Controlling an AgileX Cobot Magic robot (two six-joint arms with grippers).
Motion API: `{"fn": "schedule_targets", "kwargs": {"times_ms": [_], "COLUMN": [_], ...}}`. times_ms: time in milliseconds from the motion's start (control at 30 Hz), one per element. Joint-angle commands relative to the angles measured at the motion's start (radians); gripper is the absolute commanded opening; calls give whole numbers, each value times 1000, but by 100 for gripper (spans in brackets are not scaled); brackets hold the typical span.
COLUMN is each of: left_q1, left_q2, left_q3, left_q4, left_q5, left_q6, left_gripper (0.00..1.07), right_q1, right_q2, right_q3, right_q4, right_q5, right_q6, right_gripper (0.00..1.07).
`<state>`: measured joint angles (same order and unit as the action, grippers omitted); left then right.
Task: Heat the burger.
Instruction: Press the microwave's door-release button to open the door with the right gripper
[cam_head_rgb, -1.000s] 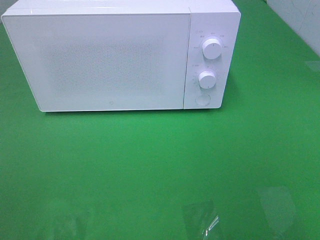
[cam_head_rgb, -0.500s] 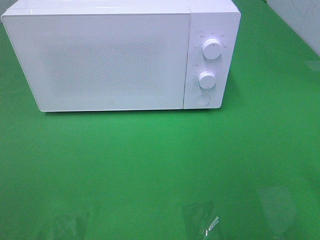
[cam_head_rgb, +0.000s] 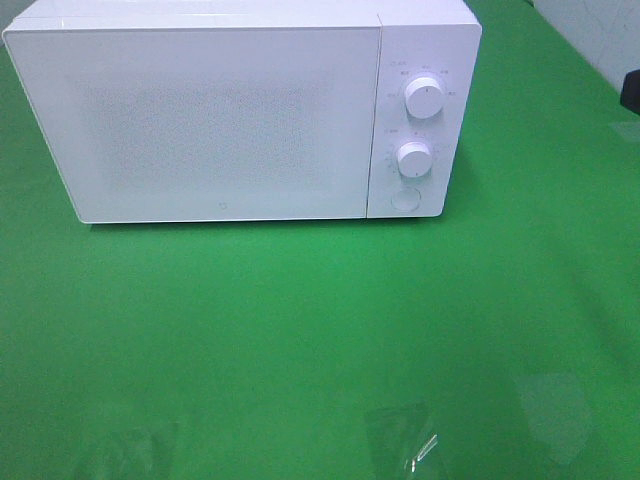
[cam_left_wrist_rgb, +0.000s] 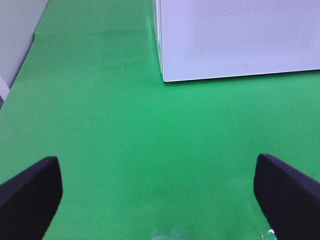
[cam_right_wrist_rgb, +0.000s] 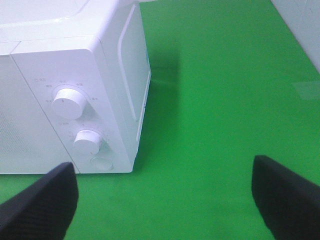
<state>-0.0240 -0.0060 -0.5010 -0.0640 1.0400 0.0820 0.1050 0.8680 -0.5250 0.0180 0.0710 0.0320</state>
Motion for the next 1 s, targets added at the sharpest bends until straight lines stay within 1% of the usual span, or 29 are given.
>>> {"fn": "schedule_targets", "kwargs": {"times_ms": [33,100,133,167,200,233,267,300,433,500,533,633,667,700,733,767,833,867,900,933,967,1000], "left_q1": [1,1,1,1,1,1,1,1,1,1,1,1,1,1,1,1,1,1,1,1,1,1], "left_q2": [-17,-17,-17,-17,-17,-17,-17,-17,-17,-17,-17,-17,-17,-17,-17,-17,-17,-17,-17,-17,-17,-17], "left_q3": [3,3,3,3,3,3,3,3,3,3,3,3,3,3,3,3,3,3,3,3,3,3], "left_q4": [-6,-6,-6,-6,-6,-6,-6,-6,-6,-6,-6,-6,-6,-6,-6,-6,-6,-6,-6,-6,-6,-6], "left_q5": [-5,-5,-5,-5,-5,-5,-5,-5,-5,-5,-5,-5,-5,-5,-5,-5,-5,-5,-5,-5,-5,-5], "left_q6": [2,2,2,2,2,2,2,2,2,2,2,2,2,2,2,2,2,2,2,2,2,2], "left_gripper": [96,96,96,96,96,96,96,96,96,96,96,96,96,96,96,96,96,96,96,96,96,96], "right_q1": [-7,-7,-7,-7,-7,-7,-7,-7,-6,5,24,48,64,64,86,86,123,123,155,155,200,200], "right_q2": [33,126,126,173,173,211,211,255,307,338,371,406,435,435,475,475,525,525,556,556,583,583], "right_q3": [-5,-5,-5,-5,-5,-5,-5,-5,-5,-5,-5,-5,-5,-5,-5,-5,-5,-5,-5,-5,-5,-5], "right_q4": [0,1,1,1,1,1,1,1,1,2,2,14,45,45,93,93,172,172,243,243,329,329], "right_q5": [-64,-149,-149,-187,-187,-213,-213,-244,-292,-330,-379,-421,-452,-452,-494,-494,-544,-544,-583,-583,-624,-624], "right_q6": [9,20,20,28,28,37,37,43,48,50,49,49,38,38,12,12,-40,-40,-96,-96,-157,-157], "right_gripper": [90,89,89,89,89,88,88,88,87,86,86,86,85,85,85,85,84,84,84,84,84,84]}}
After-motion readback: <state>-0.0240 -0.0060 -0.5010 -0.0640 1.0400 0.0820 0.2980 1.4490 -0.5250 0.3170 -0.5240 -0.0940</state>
